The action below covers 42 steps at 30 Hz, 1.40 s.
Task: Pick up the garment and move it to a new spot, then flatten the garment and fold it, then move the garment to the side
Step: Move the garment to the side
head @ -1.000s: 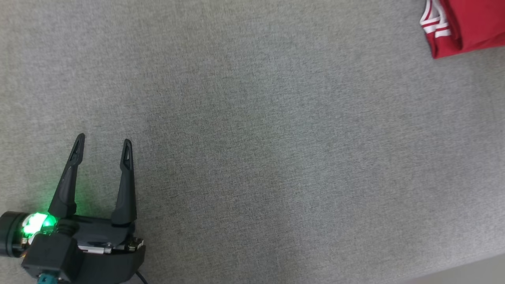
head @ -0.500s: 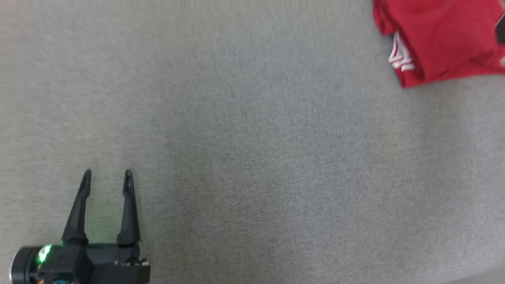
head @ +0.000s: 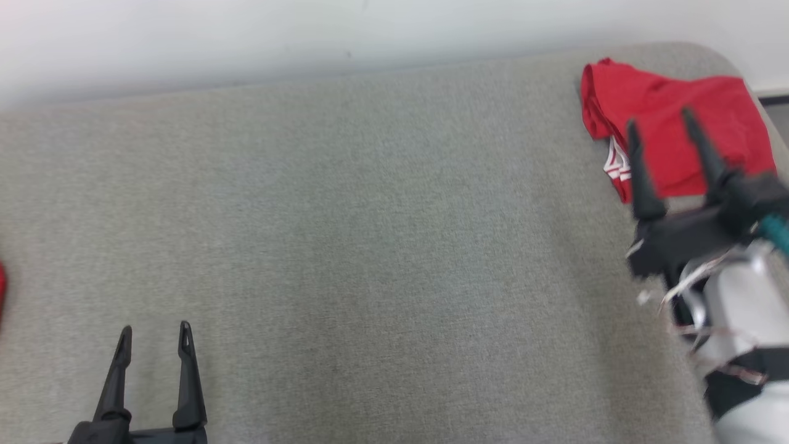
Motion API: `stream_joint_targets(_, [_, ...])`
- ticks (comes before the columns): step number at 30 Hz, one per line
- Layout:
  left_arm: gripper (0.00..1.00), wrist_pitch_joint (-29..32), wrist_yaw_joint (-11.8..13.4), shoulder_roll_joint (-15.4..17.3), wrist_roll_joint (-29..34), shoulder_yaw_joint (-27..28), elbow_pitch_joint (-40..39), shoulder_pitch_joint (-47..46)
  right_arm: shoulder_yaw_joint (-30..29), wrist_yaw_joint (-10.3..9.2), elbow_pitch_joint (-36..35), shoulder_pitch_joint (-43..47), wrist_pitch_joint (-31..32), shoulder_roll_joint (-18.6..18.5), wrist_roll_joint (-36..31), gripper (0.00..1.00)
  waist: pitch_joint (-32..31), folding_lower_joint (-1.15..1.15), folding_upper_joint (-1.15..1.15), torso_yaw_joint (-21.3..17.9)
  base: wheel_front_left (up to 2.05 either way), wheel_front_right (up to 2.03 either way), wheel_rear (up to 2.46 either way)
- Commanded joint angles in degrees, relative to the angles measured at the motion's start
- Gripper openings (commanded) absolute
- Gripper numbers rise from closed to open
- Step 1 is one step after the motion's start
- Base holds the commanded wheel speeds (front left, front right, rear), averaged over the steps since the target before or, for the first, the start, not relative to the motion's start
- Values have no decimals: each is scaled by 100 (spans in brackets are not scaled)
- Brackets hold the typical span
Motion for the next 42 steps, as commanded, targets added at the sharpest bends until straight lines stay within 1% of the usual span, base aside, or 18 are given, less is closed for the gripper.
stream_joint_targets(1, [100,-17,20,-17,-51,21,49,95,-48,-15,-172,342,-23,150,-28,100,-287,1,0,204,0,0,0])
stream_joint_targets(4, [100,-18,10,-20,-32,-5,151,147,-179,-15,-438,870,-23,369,12,100,-399,1,0,242,0,0,0])
stream_joint_targets(9, [100,-18,85,-19,-126,-51,280,173,-411,-15,-820,1710,-23,794,48,100,-535,1,0,295,0,0,0])
stream_joint_targets(10, [100,-18,116,-20,-158,-81,326,176,-526,-15,-917,1976,-24,956,86,100,-567,1,0,294,0,0,0])
stream_joint_targets(14, [100,-18,123,-17,-184,-145,421,164,-653,-15,-1101,2478,-24,1314,103,100,-631,1,0,294,0,0,0])
stream_joint_targets(17, [100,-18,150,-19,-211,-185,489,207,-705,-15,-1191,2802,-24,1514,96,100,-699,1,0,293,0,0,0])
stream_joint_targets(22, [100,-17,180,-17,-235,-243,582,256,-764,-15,-1217,3142,-24,1694,140,100,-812,1,0,295,0,0,0])
stream_joint_targets(25, [100,-18,209,-19,-231,-303,660,307,-639,-15,-1200,3312,-24,1762,137,100,-888,1,0,278,0,0,0])
stream_joint_targets(34, [100,-18,225,-18,-169,-442,886,385,-322,-15,-1147,3508,-24,1786,275,100,-1064,1,0,311,0,0,0])
stream_joint_targets(42, [100,-18,249,-18,-198,-487,1024,404,-222,-15,-1037,3613,-24,1785,368,100,-1120,1,0,404,0,0,0])
